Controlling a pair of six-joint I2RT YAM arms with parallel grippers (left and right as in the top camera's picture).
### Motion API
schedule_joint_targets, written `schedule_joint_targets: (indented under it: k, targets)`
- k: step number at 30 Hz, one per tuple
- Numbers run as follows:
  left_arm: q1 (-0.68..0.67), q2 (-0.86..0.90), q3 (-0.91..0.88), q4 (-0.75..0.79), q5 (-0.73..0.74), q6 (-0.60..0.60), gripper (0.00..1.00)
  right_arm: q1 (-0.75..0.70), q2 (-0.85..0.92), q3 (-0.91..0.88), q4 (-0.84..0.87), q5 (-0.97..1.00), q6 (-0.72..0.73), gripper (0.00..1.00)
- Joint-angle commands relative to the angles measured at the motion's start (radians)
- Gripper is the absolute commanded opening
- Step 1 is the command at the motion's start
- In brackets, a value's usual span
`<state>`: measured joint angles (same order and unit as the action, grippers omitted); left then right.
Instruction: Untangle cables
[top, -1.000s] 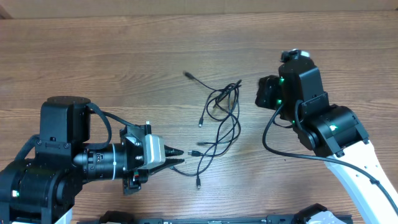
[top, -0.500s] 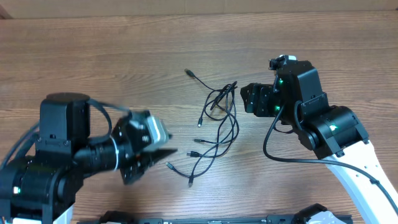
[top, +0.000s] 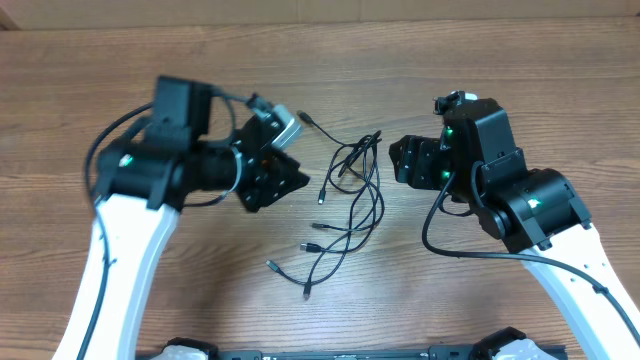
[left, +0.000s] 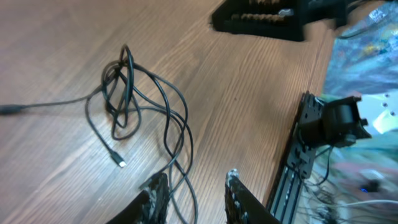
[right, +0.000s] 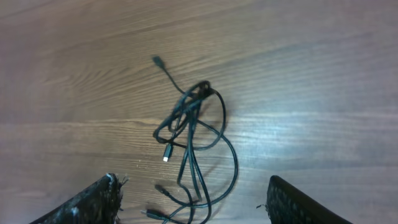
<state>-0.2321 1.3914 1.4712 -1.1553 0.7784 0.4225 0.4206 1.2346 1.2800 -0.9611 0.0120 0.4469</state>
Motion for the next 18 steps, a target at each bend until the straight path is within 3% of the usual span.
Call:
schedule_joint_targets:
  k: [1,8,18]
  targets:
    - [-0.05,0.088,-0.012,0.036,-0.008,-0.061,0.3,-0.03,0.001,0.004,-0.006,0.042,0.078,0.72]
    - [-0.144,0.253,-0.011,0.139,-0.073,-0.071,0.29,-0.097,0.001,0.004,-0.068,0.038,0.076,0.69]
    - [-0.158,0.337,-0.011,0.28,-0.131,-0.072,0.24,-0.102,0.001,0.004,-0.114,-0.028,0.015,0.68]
